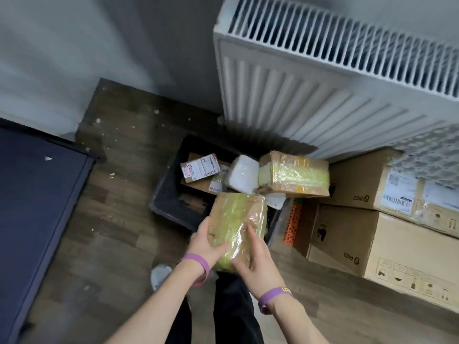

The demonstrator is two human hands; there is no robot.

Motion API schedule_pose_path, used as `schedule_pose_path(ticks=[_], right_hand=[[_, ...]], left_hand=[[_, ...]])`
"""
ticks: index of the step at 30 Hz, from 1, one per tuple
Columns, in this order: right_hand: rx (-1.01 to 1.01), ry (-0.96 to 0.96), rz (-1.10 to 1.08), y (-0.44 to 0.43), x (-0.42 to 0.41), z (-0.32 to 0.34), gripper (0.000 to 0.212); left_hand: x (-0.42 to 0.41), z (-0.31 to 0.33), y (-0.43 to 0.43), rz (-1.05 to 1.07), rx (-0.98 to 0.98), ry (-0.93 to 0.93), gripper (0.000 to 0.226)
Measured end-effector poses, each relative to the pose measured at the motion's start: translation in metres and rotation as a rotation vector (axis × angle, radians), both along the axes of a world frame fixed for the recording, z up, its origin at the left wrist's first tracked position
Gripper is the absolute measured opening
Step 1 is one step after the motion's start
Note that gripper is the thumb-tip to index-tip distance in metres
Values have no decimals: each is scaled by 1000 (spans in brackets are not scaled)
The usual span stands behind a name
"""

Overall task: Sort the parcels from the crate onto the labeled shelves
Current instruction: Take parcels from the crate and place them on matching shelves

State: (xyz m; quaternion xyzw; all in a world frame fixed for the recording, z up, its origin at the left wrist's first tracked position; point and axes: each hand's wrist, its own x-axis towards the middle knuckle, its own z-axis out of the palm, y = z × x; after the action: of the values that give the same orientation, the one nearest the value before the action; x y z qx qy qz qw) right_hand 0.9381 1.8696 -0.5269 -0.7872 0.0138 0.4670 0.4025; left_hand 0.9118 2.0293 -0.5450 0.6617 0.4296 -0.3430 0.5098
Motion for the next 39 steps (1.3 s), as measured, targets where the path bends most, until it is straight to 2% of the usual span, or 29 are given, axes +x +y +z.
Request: schedule_pose_path(ticks=[6,12,17,22,24,29,34,39], right_hand=[[152,-169,168,67,34,120,88],[354,-314,371,152,36,247,118],[498,-490,569,211,-7,337,125],[692,-585,644,253,-84,400,116],[803,-564,658,266,-118,420,107],[960,-459,628,294,-184,454,107],[1115,-246,577,314,-218,470,106],[1175,-20,625,333,-235,480,115]], left_hand=[[4,143,57,171,139,-128,93],[-27,285,124,408,333,-369,88],[-104,381,161,607,469,-558,89],[-193,459,176,741,640,-682,85],[-229,484,181,785,708,-722,84],[-305,525,189,823,826,-840,85],[-361,542,193,871,845,-1001,61],[-394,546,205,1072,843,-999,49]])
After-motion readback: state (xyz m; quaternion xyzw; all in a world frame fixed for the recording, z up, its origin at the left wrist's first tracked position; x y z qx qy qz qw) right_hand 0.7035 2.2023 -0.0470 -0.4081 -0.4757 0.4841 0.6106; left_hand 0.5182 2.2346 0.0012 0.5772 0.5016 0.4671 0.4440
